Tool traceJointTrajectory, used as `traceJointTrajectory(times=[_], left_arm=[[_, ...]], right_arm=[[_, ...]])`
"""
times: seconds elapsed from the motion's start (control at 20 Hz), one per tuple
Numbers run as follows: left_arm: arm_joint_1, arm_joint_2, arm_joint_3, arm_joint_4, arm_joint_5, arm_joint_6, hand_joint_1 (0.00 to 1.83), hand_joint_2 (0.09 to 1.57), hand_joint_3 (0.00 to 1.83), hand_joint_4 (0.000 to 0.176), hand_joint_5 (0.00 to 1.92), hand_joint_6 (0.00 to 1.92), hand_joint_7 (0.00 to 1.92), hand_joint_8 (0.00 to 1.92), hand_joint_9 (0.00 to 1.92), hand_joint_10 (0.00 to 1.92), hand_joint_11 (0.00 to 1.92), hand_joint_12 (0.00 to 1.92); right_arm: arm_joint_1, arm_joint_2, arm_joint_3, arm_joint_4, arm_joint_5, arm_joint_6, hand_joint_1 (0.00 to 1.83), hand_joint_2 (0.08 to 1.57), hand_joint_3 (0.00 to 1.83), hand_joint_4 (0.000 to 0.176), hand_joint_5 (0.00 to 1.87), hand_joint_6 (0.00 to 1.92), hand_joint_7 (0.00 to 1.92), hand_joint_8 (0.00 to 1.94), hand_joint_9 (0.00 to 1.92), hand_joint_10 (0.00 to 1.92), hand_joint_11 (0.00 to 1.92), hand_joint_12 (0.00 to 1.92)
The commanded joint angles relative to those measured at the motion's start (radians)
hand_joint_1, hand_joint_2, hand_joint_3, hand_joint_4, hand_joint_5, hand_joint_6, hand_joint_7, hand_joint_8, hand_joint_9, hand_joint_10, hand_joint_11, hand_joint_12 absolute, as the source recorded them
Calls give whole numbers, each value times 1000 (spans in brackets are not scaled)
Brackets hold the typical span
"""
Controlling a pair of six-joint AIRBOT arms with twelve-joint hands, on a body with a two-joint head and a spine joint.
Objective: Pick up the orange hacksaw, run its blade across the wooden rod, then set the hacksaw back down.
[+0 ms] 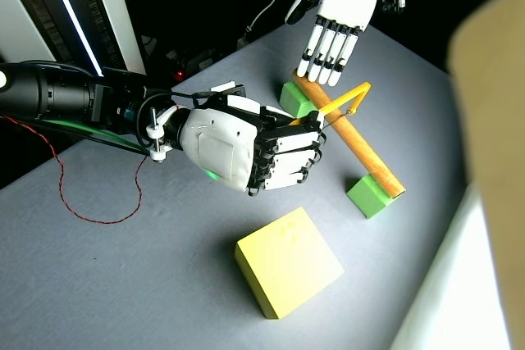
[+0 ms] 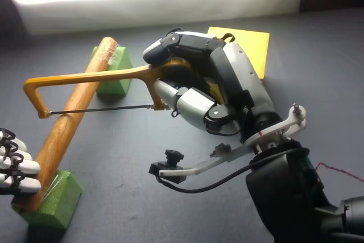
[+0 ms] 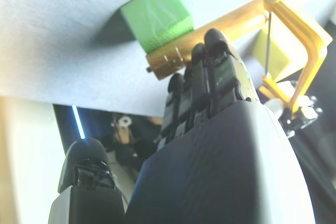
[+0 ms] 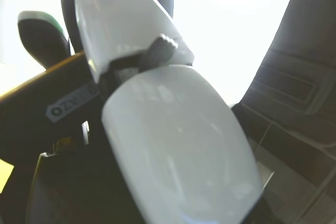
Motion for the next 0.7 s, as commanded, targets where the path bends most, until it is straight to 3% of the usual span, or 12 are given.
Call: traceJointTrajectory(times=[0.0,0.15,0.3,0.65], left_arm=[[-5,-3,-1,-28,-37,2,141,1163,1,0,92,1,82,2,88,2,0,302],[-5,-3,-1,-28,-37,2,167,1155,0,0,97,2,83,3,90,2,0,296],[-5,-3,-1,-28,-37,2,161,1156,2,0,111,1,98,2,111,2,0,363],[-5,-4,-1,-28,-37,2,134,1168,1,0,88,1,81,0,88,1,0,309]], right_arm=[[2,-2,0,-88,80,12,1488,1126,0,0,908,858,852,1100,945,1149,811,1656],[4,-19,5,-79,77,2,1488,1126,0,0,906,859,851,1097,958,1137,798,1668],[14,-59,40,-78,75,0,1488,1123,1,0,929,810,858,1094,940,1157,813,1662],[42,-154,135,-77,74,24,1488,1125,0,0,936,810,845,1116,949,1144,797,1670]])
